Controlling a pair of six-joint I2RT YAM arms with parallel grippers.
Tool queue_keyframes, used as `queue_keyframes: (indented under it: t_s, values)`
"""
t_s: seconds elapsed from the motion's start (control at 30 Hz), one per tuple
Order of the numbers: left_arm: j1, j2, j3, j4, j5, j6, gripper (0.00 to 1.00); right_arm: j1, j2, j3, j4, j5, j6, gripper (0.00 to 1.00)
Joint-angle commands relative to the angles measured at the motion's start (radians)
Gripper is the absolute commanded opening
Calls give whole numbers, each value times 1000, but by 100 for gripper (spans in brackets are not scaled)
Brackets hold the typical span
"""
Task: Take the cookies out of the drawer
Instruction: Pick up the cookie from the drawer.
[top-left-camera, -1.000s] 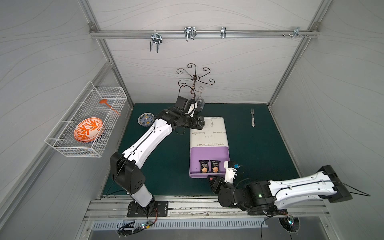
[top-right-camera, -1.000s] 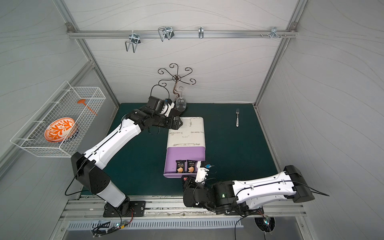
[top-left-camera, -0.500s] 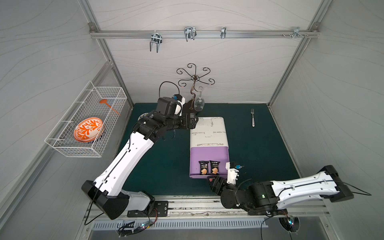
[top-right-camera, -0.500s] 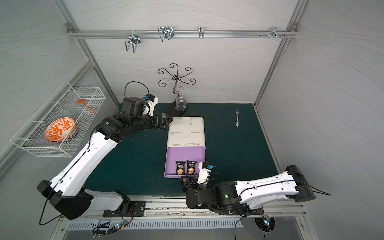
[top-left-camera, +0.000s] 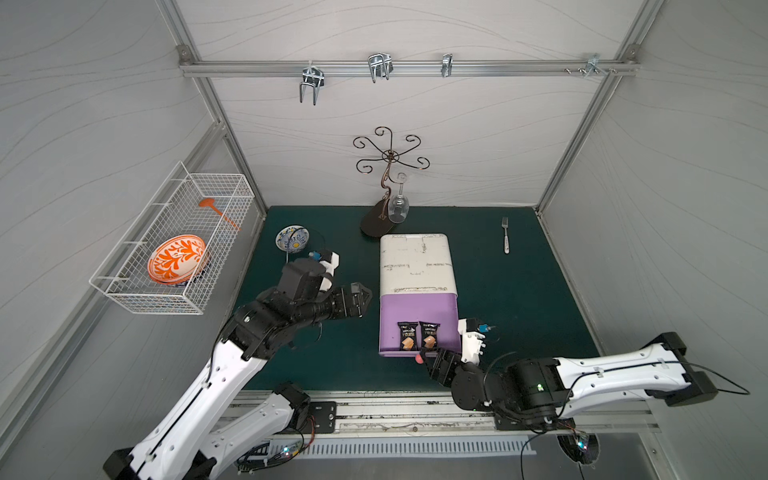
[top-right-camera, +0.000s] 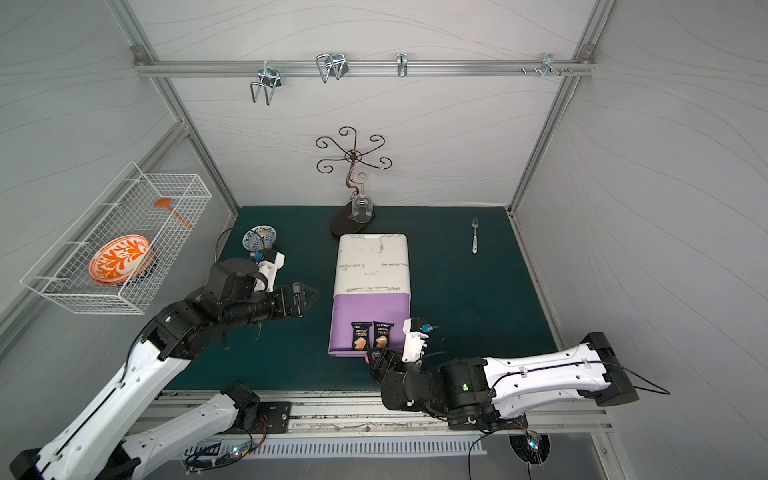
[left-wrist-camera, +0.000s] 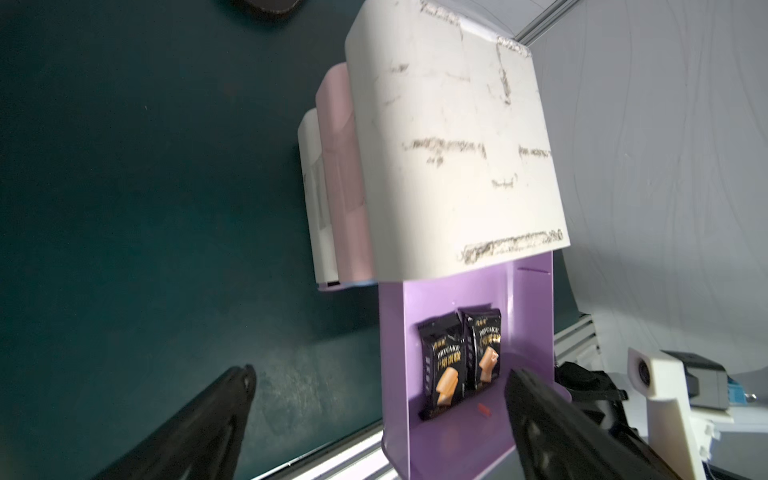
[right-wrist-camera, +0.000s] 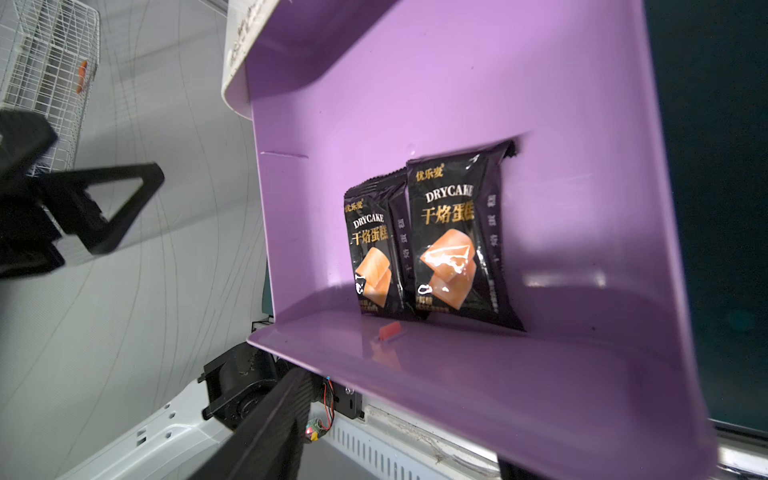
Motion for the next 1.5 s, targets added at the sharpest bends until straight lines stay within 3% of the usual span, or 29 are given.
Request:
queue_keyframes:
  t_s: [0.0, 0.17, 0.3, 0.43, 0.63, 0.77, 1.03, 1.47]
  values:
    - [-8, -115, -103, 40, 99, -132, 100, -8, -26, 44, -47, -23, -73, 72]
    - [-8, -267, -321, 297, 222, -307, 100, -8, -13, 194, -157, -101, -203, 75]
    - [-8, -259, -398, 447, 278, -354, 100, -41, 42, 376, -346, -183, -266, 76]
    - [-9, -210, -448, 566, 303, -379, 100, -194, 73, 537, -526, -357, -330, 76]
    - [-28, -170, -551, 744, 322, -448, 100, -482, 144, 686, -697, -662, -554, 76]
    - [-65, -117, -597, 856, 293, -456, 100, -574, 251, 771, -775, -774, -691, 77]
    - [-70, -52, -606, 931, 258, -426, 99, -623, 437, 914, -875, -859, -824, 77]
    - [-106, -5, -627, 1005, 251, -471, 88, -623, 535, 831, -847, -856, -860, 78]
